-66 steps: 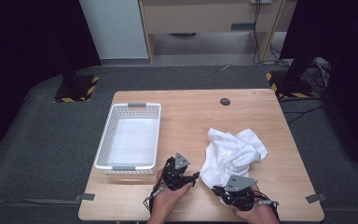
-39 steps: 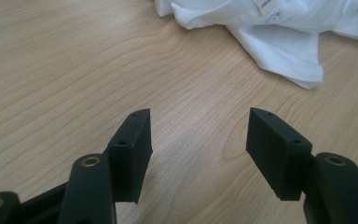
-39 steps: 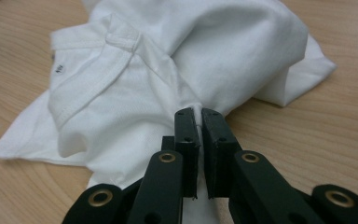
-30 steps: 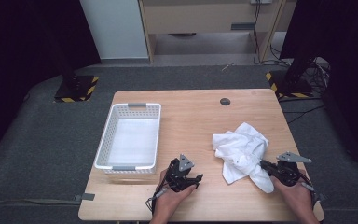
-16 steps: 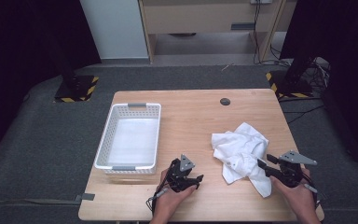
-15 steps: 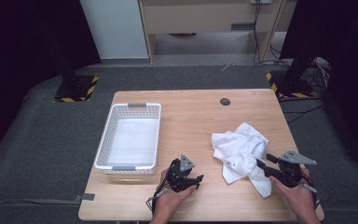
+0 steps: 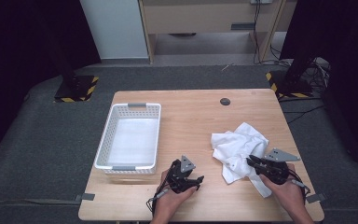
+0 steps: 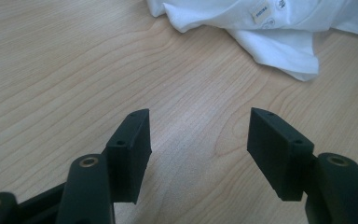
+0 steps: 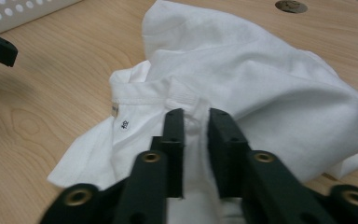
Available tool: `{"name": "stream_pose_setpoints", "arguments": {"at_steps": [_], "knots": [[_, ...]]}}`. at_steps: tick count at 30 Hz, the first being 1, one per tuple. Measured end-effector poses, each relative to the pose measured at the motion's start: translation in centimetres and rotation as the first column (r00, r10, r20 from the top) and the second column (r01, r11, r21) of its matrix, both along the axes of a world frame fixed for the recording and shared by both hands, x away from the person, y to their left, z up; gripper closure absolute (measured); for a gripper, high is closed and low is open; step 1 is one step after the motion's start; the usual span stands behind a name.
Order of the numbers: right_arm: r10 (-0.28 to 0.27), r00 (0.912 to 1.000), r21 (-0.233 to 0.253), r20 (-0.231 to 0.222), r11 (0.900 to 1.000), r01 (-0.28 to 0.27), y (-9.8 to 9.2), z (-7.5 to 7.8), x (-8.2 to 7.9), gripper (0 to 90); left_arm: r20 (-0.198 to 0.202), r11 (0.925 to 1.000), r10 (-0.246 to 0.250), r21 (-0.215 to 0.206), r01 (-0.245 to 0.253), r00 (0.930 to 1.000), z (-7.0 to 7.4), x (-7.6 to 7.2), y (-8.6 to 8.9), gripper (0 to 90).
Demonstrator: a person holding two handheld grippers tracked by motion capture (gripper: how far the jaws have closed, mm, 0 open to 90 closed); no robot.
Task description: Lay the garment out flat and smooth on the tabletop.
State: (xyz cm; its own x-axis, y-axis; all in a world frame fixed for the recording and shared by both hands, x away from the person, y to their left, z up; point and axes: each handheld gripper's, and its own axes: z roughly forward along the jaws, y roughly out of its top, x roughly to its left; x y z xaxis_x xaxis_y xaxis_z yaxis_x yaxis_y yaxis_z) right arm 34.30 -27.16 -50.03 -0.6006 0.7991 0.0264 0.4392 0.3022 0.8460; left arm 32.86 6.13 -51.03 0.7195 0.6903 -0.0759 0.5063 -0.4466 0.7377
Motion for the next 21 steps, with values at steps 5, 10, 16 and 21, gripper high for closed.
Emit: {"name": "stream_pose_setpoints", "arguments": {"at_steps": [5,10,16,21], "knots": [[-0.072,0.9955,0.007,-0.062,0.997,0.072,-2.0,-0.2,-0.4,88.4,0.005,0.9998,-0.017,-0.007,0.017,0.9999,0.2,-0.1,-0.3,40.0],[-0.113,0.9849,-0.017,-0.132,0.994,0.111,-3.6,-1.4,-0.1,88.4,0.027,0.9972,-0.071,-0.021,0.071,0.9971,0.6,0.4,-1.5,42.3],[-0.113,0.9823,-0.033,-0.149,0.993,0.109,-3.8,-2.4,0.1,87.8,0.064,0.994,-0.1,-0.037,0.103,0.9929,1.2,2.2,-3.5,43.6],[-0.111,0.984,-0.034,-0.14,0.994,0.107,-3.8,-2.6,0.1,87.2,0.059,0.9955,-0.049,-0.078,0.054,0.997,1.4,5.1,-4.8,40.8]]}}
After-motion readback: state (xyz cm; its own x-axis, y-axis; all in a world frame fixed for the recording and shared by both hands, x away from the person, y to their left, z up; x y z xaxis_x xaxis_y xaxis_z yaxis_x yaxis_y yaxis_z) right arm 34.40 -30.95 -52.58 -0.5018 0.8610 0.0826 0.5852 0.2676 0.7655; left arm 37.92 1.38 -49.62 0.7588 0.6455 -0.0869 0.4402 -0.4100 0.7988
